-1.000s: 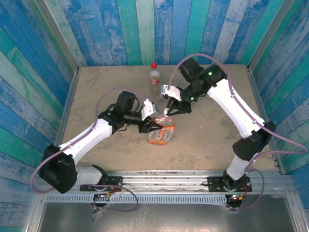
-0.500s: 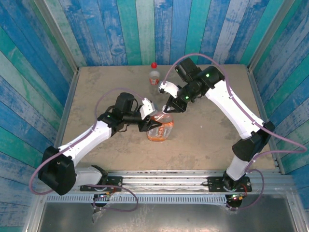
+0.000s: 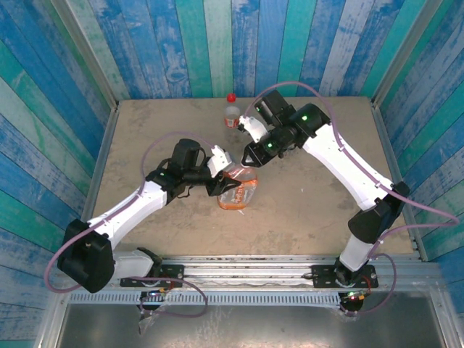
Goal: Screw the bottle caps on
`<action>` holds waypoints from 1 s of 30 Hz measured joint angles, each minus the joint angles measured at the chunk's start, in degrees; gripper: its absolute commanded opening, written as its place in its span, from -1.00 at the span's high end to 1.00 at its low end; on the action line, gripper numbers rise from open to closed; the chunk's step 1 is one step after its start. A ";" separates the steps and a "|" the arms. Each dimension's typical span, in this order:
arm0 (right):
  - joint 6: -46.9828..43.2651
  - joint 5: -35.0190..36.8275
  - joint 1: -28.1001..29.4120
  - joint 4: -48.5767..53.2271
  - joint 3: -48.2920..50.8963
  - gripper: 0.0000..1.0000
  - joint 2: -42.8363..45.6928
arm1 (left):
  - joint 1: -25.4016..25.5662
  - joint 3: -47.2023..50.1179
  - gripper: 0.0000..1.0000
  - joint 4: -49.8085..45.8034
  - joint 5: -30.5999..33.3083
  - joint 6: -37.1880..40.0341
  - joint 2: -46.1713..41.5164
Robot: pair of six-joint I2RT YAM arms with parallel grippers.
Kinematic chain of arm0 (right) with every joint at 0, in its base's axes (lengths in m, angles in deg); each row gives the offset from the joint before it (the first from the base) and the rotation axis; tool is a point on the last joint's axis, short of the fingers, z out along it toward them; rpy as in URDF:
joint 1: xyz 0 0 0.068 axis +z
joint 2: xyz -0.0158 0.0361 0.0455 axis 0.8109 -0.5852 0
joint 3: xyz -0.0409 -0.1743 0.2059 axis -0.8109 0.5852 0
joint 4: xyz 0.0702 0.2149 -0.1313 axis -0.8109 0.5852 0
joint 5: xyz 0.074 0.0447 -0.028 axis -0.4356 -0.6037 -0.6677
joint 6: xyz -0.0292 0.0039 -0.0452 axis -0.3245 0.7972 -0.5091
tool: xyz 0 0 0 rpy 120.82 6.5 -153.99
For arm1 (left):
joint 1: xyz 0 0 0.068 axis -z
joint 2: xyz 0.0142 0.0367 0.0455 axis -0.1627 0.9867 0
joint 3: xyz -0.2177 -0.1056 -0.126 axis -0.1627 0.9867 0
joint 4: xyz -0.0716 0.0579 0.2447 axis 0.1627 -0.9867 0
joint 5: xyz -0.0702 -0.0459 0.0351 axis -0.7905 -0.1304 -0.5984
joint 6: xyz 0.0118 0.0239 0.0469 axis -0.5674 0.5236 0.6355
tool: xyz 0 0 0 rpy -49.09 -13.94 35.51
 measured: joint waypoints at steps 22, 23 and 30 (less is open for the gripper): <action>0.31 2.73 1.84 2.34 -0.04 -0.36 2.14 | -0.09 -0.04 -0.05 6.82 -1.46 0.52 -0.92; -1.01 2.64 1.57 2.62 0.46 -0.35 3.19 | -0.09 -0.07 -0.05 6.88 -1.73 0.72 -1.07; -14.62 0.68 -0.57 3.08 4.85 -0.35 11.56 | -0.09 -0.26 -0.06 3.76 -2.60 3.56 -1.18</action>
